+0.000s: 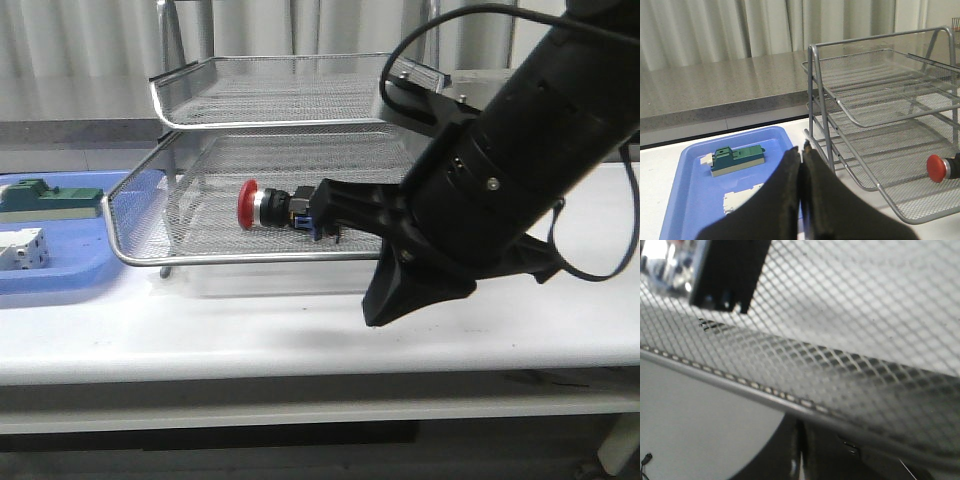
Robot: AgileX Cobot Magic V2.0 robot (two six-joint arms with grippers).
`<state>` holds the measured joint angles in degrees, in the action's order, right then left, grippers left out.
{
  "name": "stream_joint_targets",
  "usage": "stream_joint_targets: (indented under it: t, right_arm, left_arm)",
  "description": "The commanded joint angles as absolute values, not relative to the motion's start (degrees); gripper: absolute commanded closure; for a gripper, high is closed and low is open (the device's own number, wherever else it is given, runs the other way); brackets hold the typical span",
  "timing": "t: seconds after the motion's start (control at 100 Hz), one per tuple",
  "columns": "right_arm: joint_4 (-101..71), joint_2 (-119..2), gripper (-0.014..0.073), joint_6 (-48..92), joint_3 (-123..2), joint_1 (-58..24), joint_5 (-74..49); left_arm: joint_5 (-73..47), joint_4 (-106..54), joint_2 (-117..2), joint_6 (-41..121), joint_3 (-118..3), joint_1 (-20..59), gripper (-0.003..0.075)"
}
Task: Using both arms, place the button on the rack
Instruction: 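Push the middle wire tray back into the rack with the right gripper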
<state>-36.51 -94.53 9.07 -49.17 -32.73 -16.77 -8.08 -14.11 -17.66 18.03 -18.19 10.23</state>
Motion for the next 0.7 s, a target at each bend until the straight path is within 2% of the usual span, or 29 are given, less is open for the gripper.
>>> stream_joint_targets:
  t: [0.0,0.69]
  right_arm:
    - [-36.9,-94.1,0.0659,9.7,-52.7,-32.7,-14.8]
    - [-27.0,-106.6,0.0659,10.1,-72.2,-30.6,-14.2]
  left_arm:
    - [-3.3,-14.9,-18.1,17.3,-19.7,10.3,0.0741]
    - [-3.3,-14.9,-18.1,17.3,-19.7,10.3,0.0741]
